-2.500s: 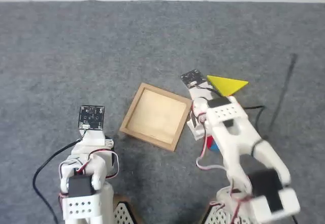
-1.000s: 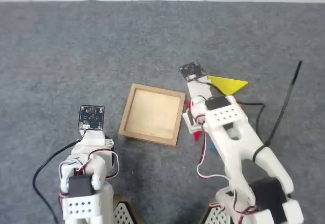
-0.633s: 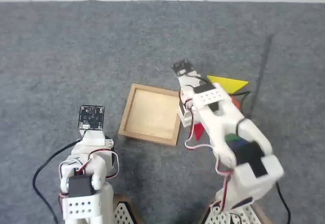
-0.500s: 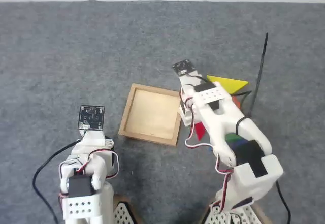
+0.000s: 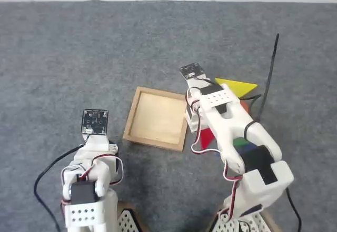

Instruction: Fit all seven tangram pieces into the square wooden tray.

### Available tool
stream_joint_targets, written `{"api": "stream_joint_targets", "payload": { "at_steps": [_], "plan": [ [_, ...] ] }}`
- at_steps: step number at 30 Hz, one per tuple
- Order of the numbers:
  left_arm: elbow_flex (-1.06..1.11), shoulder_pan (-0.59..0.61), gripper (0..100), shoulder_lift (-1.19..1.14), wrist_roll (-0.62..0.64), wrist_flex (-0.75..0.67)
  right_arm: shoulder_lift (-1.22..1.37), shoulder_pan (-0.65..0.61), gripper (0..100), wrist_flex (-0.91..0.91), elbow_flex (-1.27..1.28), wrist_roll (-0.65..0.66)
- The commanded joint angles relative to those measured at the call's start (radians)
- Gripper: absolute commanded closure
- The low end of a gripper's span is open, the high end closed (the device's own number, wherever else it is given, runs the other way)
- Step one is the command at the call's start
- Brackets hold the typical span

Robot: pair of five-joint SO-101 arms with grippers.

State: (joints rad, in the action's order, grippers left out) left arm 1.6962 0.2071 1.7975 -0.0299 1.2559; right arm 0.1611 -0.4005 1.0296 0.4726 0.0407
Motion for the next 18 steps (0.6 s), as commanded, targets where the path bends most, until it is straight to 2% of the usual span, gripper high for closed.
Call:
{"api": "stream_joint_targets", "payload": {
  "at_steps": [1,5,8,15,18],
  "plan": [
    [-0.013,0.005,98,0.018,0.017,0.005,-0.142,0.001,77.7,-0.024,0.077,-0.023],
    [-0.013,0.005,98,0.018,0.017,0.005,-0.361,-0.005,66.4,-0.073,0.242,-0.077],
    [-0.013,0.005,98,0.018,0.017,0.005,-0.447,-0.005,65.6,-0.122,0.348,-0.081],
    [-0.013,0.005,98,0.018,0.017,0.005,-0.298,-0.013,66.0,-0.202,0.358,-0.084],
    [-0.013,0.005,98,0.018,0.017,0.005,-0.206,-0.018,66.3,-0.139,0.278,-0.083]
  ]
}}
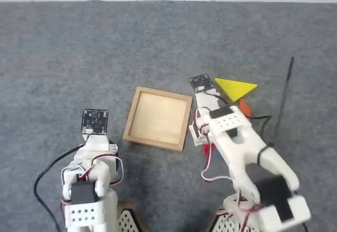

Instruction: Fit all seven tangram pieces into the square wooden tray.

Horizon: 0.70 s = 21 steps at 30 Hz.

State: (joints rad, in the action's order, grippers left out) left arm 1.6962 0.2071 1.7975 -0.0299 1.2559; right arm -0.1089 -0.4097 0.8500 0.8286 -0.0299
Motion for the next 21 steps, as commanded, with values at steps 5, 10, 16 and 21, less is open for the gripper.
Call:
{"api": "stream_joint_targets", "payload": {
  "at_steps": [5,10,16,21],
  "plan": [
    [-0.013,0.005,98,0.018,0.017,0.005,0.145,-0.015,76.4,0.107,-0.155,-0.009],
    [-0.013,0.005,98,0.018,0.017,0.005,0.116,-0.008,88.3,0.104,-0.150,-0.012],
    [-0.013,0.005,98,0.018,0.017,0.005,0.030,-0.004,82.0,0.120,-0.149,-0.012],
    [-0.013,0.005,98,0.018,0.017,0.005,-0.145,-0.001,75.7,0.196,-0.100,-0.015]
  ]
}}
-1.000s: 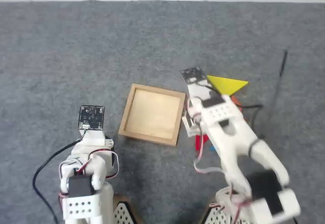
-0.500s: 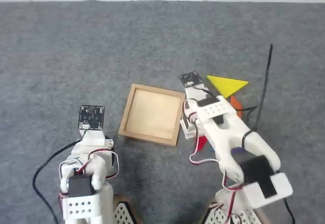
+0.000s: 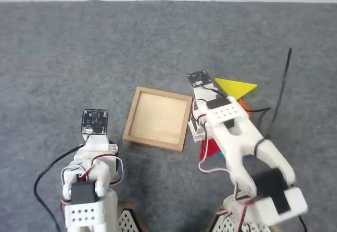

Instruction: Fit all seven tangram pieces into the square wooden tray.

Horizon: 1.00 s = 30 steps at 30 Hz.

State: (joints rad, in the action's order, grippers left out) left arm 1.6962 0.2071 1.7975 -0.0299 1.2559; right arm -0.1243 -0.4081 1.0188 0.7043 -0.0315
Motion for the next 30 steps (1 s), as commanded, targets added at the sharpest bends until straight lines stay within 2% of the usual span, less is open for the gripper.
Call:
{"api": "stream_joint_targets", "payload": {
  "at_steps": [1,9,16,20,24,30],
  "plan": [
    [-0.013,0.005,98,0.018,0.017,0.005,-0.160,-0.005,73.8,0.016,0.057,-0.014],
    [-0.013,0.005,98,0.018,0.017,0.005,-0.232,-0.008,70.9,-0.101,0.292,-0.012],
    [-0.013,0.005,98,0.018,0.017,0.005,-0.067,-0.038,71.3,-0.071,0.235,-0.011],
    [-0.013,0.005,98,0.018,0.017,0.005,0.021,-0.108,80.2,-0.008,0.176,-0.009],
    [-0.013,0.005,98,0.018,0.017,0.005,0.035,-0.124,88.6,-0.002,0.160,-0.005],
    [-0.013,0.005,98,0.018,0.017,0.005,0.045,-0.196,85.3,0.031,0.155,0.054]
  ]
}}
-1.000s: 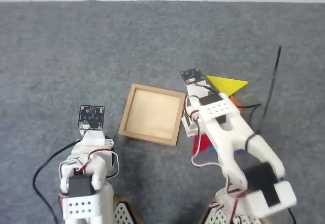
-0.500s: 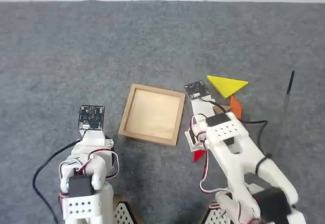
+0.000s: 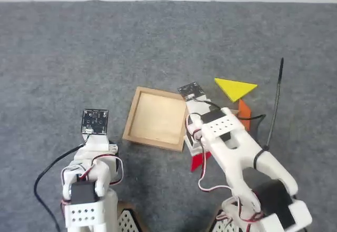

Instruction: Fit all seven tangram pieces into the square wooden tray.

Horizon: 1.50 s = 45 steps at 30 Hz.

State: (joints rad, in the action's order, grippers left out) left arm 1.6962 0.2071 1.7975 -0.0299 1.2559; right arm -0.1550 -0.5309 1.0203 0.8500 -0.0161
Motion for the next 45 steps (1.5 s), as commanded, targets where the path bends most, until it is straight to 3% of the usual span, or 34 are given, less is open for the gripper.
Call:
{"api": "stream_joint_targets", "payload": {
  "at_steps": [1,7,14,25,30,36,42,45],
  "plan": [
    [-0.013,0.005,98,0.018,0.017,0.005,0.074,-0.081,84.6,0.030,0.009,0.034],
    [-0.013,0.005,98,0.018,0.017,0.005,0.048,0.036,84.4,-0.018,0.008,0.002],
    [-0.013,0.005,98,0.018,0.017,0.005,0.027,0.314,84.4,-0.084,-0.028,0.011],
    [-0.013,0.005,98,0.018,0.017,0.005,0.008,0.486,84.4,-0.067,-0.186,0.009],
    [-0.013,0.005,98,0.018,0.017,0.005,-0.168,0.446,84.4,-0.028,-0.140,-0.005],
    [-0.013,0.005,98,0.018,0.017,0.005,-0.478,0.358,83.9,-0.064,0.114,-0.143],
    [-0.013,0.005,98,0.018,0.017,0.005,-0.331,0.314,79.4,-0.061,0.081,-0.115],
    [-0.013,0.005,98,0.018,0.017,0.005,-0.168,0.280,73.3,-0.064,0.012,-0.193]
  ]
}}
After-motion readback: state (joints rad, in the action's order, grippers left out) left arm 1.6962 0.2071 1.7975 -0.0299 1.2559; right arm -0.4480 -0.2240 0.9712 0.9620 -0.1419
